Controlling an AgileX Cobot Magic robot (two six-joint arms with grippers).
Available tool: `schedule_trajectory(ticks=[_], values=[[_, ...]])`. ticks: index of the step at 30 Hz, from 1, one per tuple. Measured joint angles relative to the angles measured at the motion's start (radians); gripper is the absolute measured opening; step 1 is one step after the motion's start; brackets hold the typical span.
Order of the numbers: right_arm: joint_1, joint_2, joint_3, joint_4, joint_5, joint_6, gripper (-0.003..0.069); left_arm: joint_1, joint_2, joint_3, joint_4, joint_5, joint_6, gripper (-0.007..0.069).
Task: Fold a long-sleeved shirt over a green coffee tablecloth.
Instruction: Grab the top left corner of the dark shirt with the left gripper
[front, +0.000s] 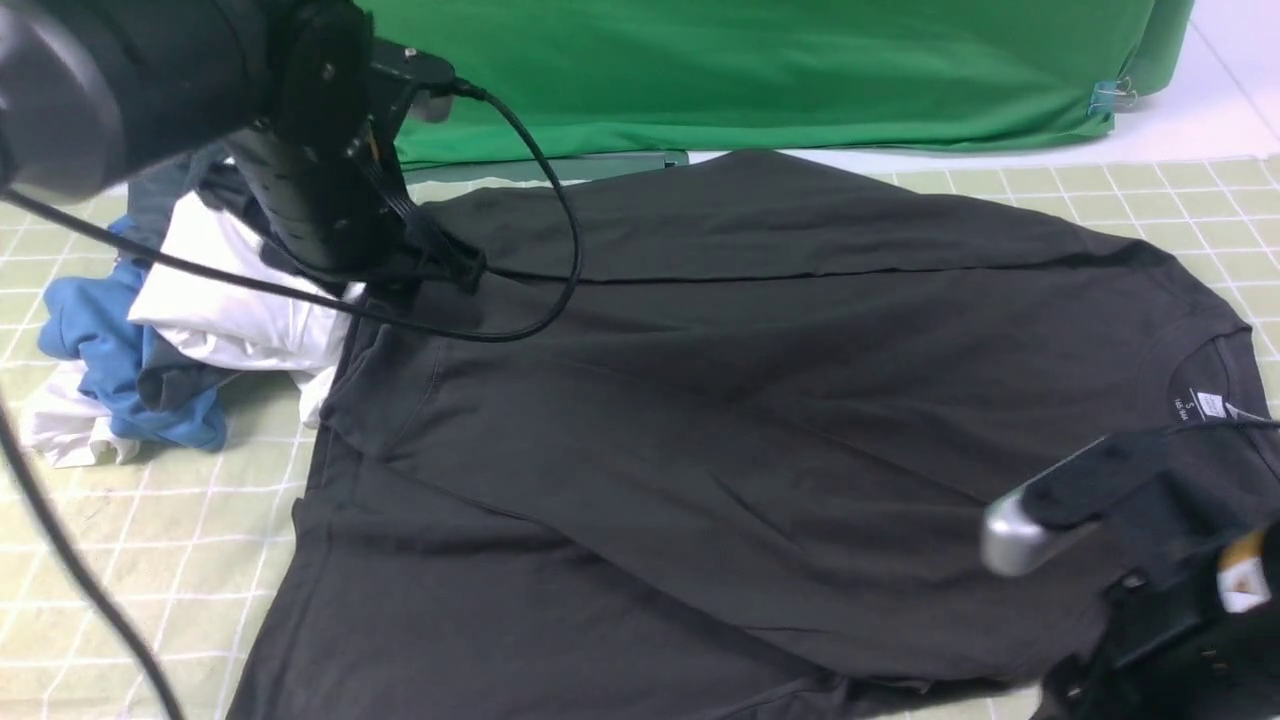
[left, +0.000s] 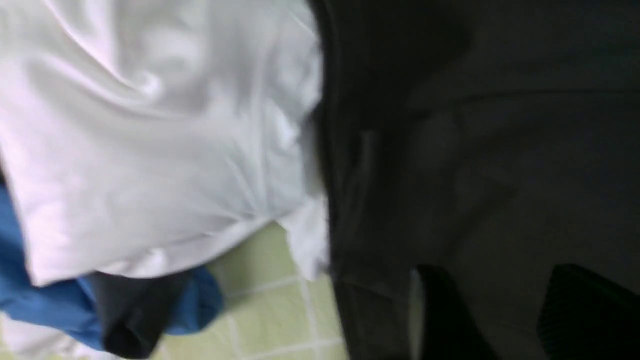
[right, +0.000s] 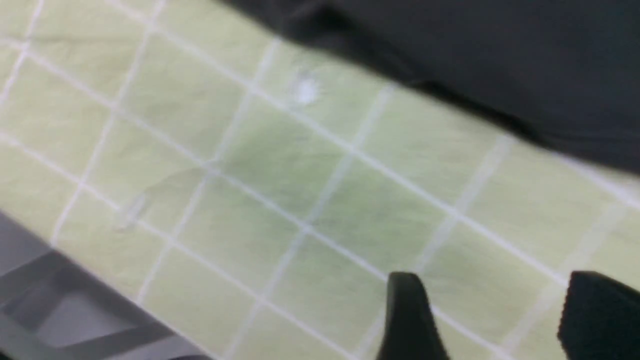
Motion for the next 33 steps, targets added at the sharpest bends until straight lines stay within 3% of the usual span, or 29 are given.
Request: schedule_trajectory(ticks=[2, 5, 10, 17, 22, 25, 28, 29, 31, 33], values=[[0.018, 0.039, 0.000, 0.017, -0.031, -0.016, 0.0386, 0.000, -0.045, 0.026, -0.067, -0.008, 0.037, 0.0080], [0.025, 0.081, 0.000, 0.014, -0.079, -0.014, 0.0386, 0.000, -0.115, 0.090, -0.137, -0.022, 0.069, 0.0020], [0.027, 0.140, 0.000, -0.009, -0.134, -0.004, 0.0384, 0.000, -0.196, 0.236, -0.171, -0.047, 0.080, 0.0004], [0.027, 0.201, 0.000, -0.146, -0.243, 0.109, 0.0384, 0.000, -0.270, 0.488, -0.206, -0.141, 0.080, 0.0003], [0.028, 0.214, 0.000, -0.165, -0.290, 0.124, 0.0367, 0.000, -0.278, 0.542, -0.220, -0.169, 0.080, 0.0004], [0.028, 0.231, 0.000, -0.165, -0.297, 0.127, 0.0328, 0.000, -0.280, 0.545, -0.226, -0.178, 0.080, 0.0007], [0.028, 0.256, 0.000, -0.169, -0.297, 0.125, 0.0203, 0.000, -0.280, 0.545, -0.246, -0.194, 0.080, 0.0009], [0.028, 0.257, 0.000, -0.169, -0.297, 0.125, 0.0193, 0.000, -0.280, 0.545, -0.247, -0.194, 0.080, 0.0010], [0.028, 0.253, 0.000, -0.171, -0.296, 0.124, 0.0062, 0.000, -0.280, 0.545, -0.253, -0.194, 0.080, 0.0011], [0.028, 0.240, 0.000, -0.172, -0.279, 0.123, 0.0024, 0.000, -0.281, 0.545, -0.254, -0.181, 0.080, 0.0011]])
